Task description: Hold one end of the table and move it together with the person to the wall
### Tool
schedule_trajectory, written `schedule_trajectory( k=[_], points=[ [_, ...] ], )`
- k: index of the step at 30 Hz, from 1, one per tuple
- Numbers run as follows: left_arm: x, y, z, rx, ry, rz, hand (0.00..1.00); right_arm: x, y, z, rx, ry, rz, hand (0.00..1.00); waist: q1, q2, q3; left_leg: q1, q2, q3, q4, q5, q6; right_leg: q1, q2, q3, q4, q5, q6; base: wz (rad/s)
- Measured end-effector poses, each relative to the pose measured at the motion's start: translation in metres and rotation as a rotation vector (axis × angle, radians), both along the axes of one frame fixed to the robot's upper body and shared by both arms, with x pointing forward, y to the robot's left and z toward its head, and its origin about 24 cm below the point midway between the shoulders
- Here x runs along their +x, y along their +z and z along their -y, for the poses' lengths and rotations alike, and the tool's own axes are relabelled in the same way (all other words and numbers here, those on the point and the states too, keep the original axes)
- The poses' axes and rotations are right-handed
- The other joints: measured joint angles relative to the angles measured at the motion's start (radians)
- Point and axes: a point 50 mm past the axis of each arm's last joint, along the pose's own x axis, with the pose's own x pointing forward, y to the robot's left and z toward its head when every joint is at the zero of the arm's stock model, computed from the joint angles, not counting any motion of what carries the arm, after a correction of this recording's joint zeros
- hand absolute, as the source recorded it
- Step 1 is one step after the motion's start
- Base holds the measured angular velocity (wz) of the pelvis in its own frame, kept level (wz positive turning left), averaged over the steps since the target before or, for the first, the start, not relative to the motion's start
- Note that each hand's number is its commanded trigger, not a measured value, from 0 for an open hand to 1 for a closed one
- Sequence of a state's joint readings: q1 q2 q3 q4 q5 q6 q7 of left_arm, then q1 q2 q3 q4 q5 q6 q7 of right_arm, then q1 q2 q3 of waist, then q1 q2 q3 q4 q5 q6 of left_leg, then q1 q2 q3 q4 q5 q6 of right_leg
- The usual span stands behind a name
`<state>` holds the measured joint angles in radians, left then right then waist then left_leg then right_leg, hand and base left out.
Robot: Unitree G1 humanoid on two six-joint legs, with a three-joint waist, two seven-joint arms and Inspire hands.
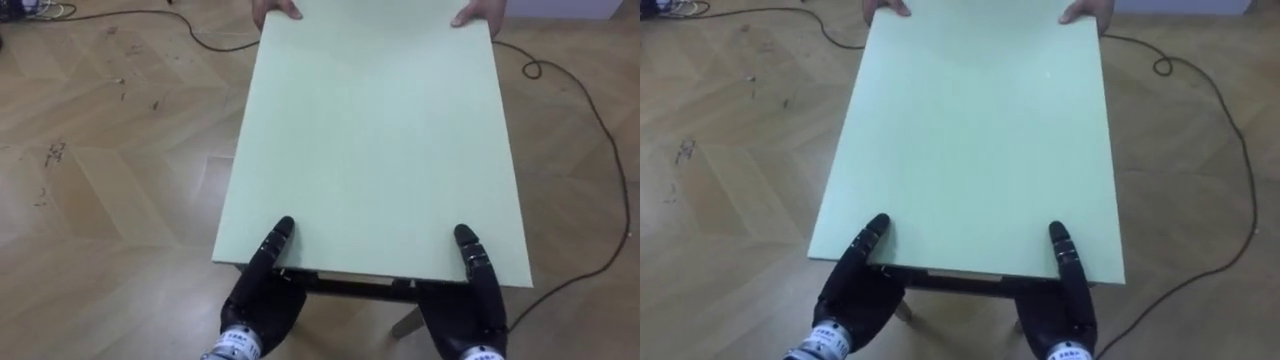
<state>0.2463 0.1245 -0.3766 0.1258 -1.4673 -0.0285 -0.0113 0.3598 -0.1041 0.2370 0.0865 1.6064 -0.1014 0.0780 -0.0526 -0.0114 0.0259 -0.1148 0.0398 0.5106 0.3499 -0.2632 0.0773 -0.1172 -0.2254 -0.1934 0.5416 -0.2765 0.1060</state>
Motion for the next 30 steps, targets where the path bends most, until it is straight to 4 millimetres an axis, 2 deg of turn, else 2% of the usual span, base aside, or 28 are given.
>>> schedule_trajectory(
  k=[1, 2, 3, 4, 6, 9, 16, 19, 22, 25, 30],
  points=[
    [0.0, 0.001, -0.001, 0.001, 0.003, 0.003, 1.0, 0.001, 0.0, -0.002, -0.001, 0.007, 0.002, 1.0, 0.01, -0.004, -0.0003, -0.005, 0.001, -0.003, -0.005, 0.01, -0.002, 0.005, 0.009, -0.003, -0.036, -0.001, 0.0, -0.6],
    [0.001, 0.001, -0.003, 0.005, 0.011, 0.008, 1.0, 0.002, 0.001, -0.004, -0.001, 0.015, 0.006, 1.0, 0.04, -0.012, 0.0001, -0.016, 0.003, -0.031, -0.008, 0.019, -0.011, 0.014, 0.025, 0.0, -0.103, 0.002, -0.002, -0.66],
    [0.0, 0.001, -0.005, 0.009, 0.018, 0.008, 1.0, 0.003, 0.001, -0.007, 0.0, 0.022, 0.006, 1.0, 0.053, -0.018, -0.0006, -0.022, 0.004, -0.045, -0.007, 0.022, -0.015, 0.017, 0.033, -0.002, -0.131, 0.002, -0.003, -0.78],
    [-0.001, 0.001, -0.009, 0.017, 0.036, 0.01, 1.0, 0.005, 0.001, -0.01, 0.001, 0.035, 0.007, 1.0, 0.06, -0.025, -0.0011, -0.036, 0.008, -0.075, -0.004, 0.029, -0.024, 0.031, 0.051, -0.007, -0.179, 0.01, -0.015, -0.39],
    [-0.004, 0.001, -0.012, 0.03, 0.035, 0.013, 1.0, 0.004, -0.001, -0.011, 0.0, 0.032, -0.001, 1.0, 0.054, -0.028, -0.0016, -0.053, 0.023, -0.105, -0.009, 0.051, -0.036, 0.048, 0.085, -0.026, -0.241, 0.046, -0.035, -0.01],
    [-0.007, -0.001, -0.012, 0.028, 0.039, 0.001, 1.0, 0.002, -0.003, -0.01, -0.004, 0.029, -0.01, 1.0, 0.043, -0.029, -0.0024, -0.057, 0.04, -0.119, -0.012, 0.064, -0.045, 0.065, 0.108, -0.037, -0.278, 0.065, -0.05, 0.06],
    [-0.012, -0.002, -0.012, 0.031, 0.041, -0.009, 1.0, -0.001, -0.005, -0.009, -0.008, 0.03, -0.022, 1.0, 0.016, -0.028, -0.0025, -0.075, 0.051, -0.164, -0.011, 0.083, -0.059, 0.069, 0.127, -0.065, -0.286, 0.073, -0.063, 0.12],
    [-0.014, -0.003, -0.011, 0.029, 0.037, -0.014, 1.0, -0.003, -0.006, -0.008, -0.008, 0.028, -0.029, 1.0, 0.006, -0.021, -0.003, -0.083, 0.051, -0.185, -0.01, 0.089, -0.061, 0.08, 0.131, -0.085, -0.297, 0.075, -0.066, 0.22],
    [-0.017, -0.005, -0.011, 0.026, 0.04, -0.026, 1.0, -0.005, -0.007, -0.007, -0.016, 0.033, -0.033, 1.0, -0.005, -0.004, -0.0017, -0.085, 0.05, -0.201, -0.005, 0.09, -0.062, 0.097, 0.135, -0.111, -0.307, 0.077, -0.069, 0.22],
    [-0.018, -0.005, -0.009, 0.019, 0.043, -0.03, 1.0, -0.005, -0.007, -0.007, -0.017, 0.036, -0.034, 1.0, -0.001, 0.004, -0.0016, -0.087, 0.05, -0.216, -0.003, 0.096, -0.063, 0.107, 0.137, -0.135, -0.305, 0.077, -0.069, 0.24],
    [-0.02, -0.006, -0.008, -0.005, 0.048, -0.052, 1.0, -0.006, -0.002, -0.004, -0.05, 0.039, -0.019, 1.0, -0.036, 0.02, -0.0003, -0.113, 0.043, -0.234, -0.005, 0.12, -0.052, 0.125, 0.13, -0.225, -0.305, 0.077, -0.069, 0.45]
  ],
)
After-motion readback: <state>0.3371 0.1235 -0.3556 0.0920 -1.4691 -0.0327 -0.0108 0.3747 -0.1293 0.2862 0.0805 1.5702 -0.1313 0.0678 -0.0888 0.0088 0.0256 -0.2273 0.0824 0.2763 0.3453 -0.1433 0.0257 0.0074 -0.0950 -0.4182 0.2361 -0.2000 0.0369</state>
